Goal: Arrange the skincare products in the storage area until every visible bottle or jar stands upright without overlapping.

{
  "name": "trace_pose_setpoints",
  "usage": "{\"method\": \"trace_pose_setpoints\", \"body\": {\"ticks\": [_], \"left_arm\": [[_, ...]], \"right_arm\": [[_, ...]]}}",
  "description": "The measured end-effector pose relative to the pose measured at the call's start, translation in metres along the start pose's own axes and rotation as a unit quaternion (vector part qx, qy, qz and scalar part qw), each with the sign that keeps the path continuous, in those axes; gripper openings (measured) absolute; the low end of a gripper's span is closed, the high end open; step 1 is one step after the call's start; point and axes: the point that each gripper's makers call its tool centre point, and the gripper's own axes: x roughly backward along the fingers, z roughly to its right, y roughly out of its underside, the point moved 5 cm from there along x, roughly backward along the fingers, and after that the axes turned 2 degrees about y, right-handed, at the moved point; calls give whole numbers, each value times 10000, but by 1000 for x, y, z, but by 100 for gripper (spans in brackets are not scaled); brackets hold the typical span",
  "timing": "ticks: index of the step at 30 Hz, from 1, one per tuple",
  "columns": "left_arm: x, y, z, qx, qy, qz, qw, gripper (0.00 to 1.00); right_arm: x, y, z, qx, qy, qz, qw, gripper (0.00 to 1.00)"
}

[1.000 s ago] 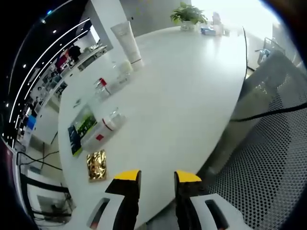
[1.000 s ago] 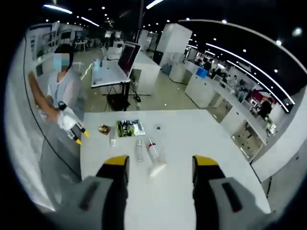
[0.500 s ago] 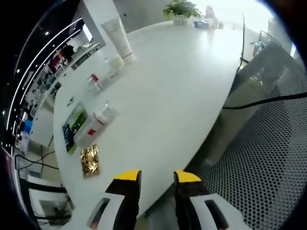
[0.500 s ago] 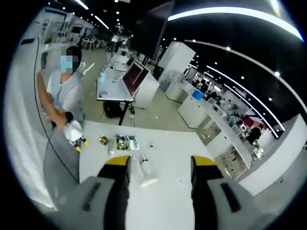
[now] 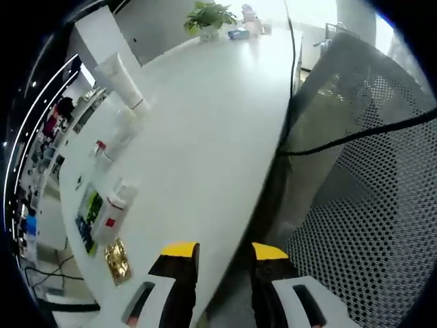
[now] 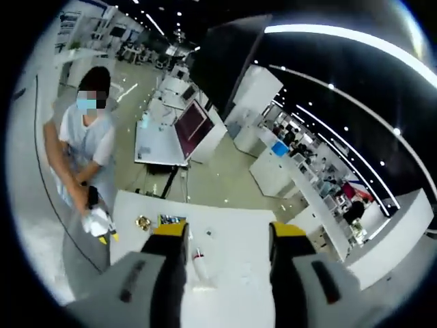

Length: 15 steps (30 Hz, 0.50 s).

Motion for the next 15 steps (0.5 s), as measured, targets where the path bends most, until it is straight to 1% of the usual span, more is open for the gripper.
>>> {"method": "trace_pose_setpoints", "body": {"ticks": [1,2,3,5,6,7,8,10,11,13,15], "left_arm": [[0,-1,-1,14,10,4,10000,32],[-2,0,-1,21,13,-26,10000,32],[-2,1,-2,34,7,-61,10000,32],[-2,2,-2,78,0,-70,9999,33],[-2,2,-3,152,1,-54,9999,34],[-1,2,-4,223,-14,-32,9997,34],[-1,2,-5,288,-27,-5,9996,35],[0,1,-7,432,-50,31,9990,37],[-1,2,-9,517,-50,22,9986,37],[-1,3,-10,574,-73,-19,9983,37],[-2,4,-12,610,-123,-41,9981,37]], "right_arm": [[-6,-13,-2,9,-112,136,9998,43],[-19,-38,-6,-182,-320,332,9988,43],[-25,-47,-9,-211,-395,419,9981,43],[-37,-62,-15,-74,-449,447,9980,43],[-41,-64,-18,1,-448,433,9981,43],[-46,-63,-20,126,-428,390,9982,44],[-50,-61,-22,150,-416,369,9983,44],[-60,-48,-30,66,-540,288,9981,45],[-67,-35,-34,-63,-582,194,9981,45],[-75,-18,-38,-167,-592,27,9981,46],[-86,8,-43,-342,-609,-195,9974,47]]}}
